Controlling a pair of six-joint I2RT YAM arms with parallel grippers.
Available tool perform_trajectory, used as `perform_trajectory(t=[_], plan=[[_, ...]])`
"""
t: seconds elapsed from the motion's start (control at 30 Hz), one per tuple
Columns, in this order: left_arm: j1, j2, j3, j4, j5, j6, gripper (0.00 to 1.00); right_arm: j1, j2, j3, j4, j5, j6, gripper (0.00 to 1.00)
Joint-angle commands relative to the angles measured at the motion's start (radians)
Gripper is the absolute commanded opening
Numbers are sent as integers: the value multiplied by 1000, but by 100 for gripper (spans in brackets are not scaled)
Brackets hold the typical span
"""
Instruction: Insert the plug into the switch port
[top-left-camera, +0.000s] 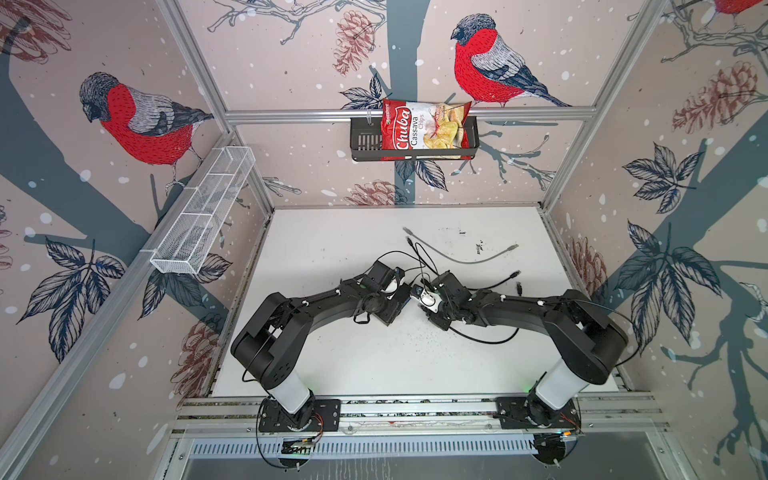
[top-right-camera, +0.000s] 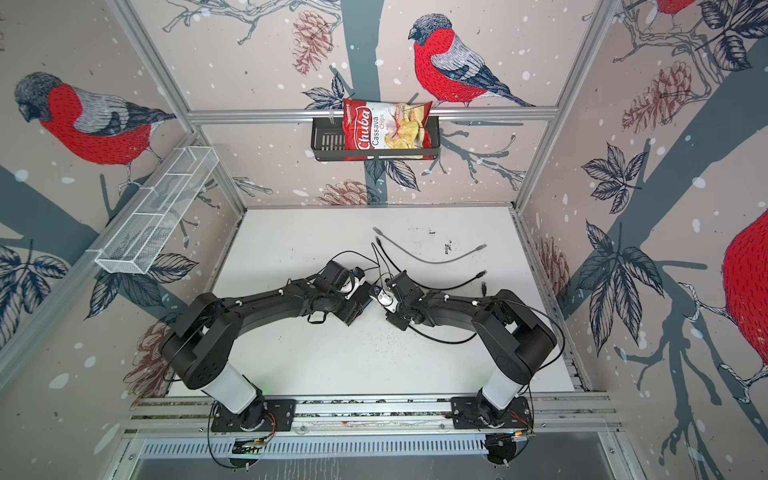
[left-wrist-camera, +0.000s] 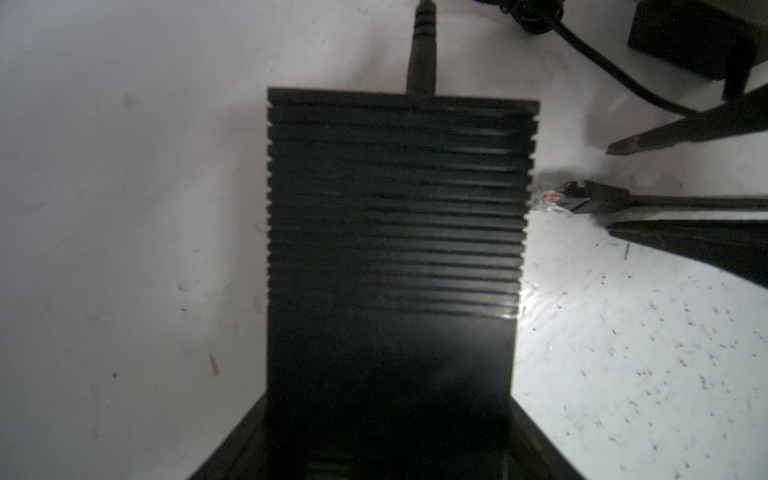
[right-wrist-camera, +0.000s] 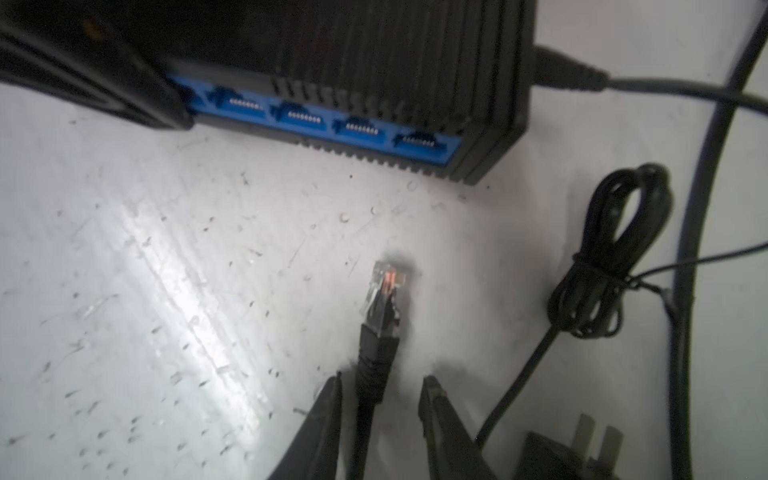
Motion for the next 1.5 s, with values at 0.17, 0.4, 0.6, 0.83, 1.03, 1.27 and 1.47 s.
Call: perform_trajectory(t=[0.17, 0.4, 0.6, 0.83, 1.03, 1.27, 1.47], plan=[[3, 3, 16, -5, 1, 2, 0, -13, 34, 2, -63, -76, 14, 33], [3, -8, 15, -6, 0, 1, 0, -67, 43, 11, -91, -159, 16, 27], [3, -17, 21, -15, -1, 4, 0, -88, 93, 41, -130, -191, 19, 19], [3, -33, 3, 3, -27, 1, 0, -120, 117, 78, -159, -220, 33, 4], [3, -76, -24, 41, -82, 16, 0, -158, 37, 125, -180, -337, 98, 1], [3, -105, -18, 75, -128, 49, 0, -222, 36, 162, -229, -598, 186, 0], [0, -115, -31, 137, -132, 92, 0, -247, 59, 172, -202, -851, 242, 0]])
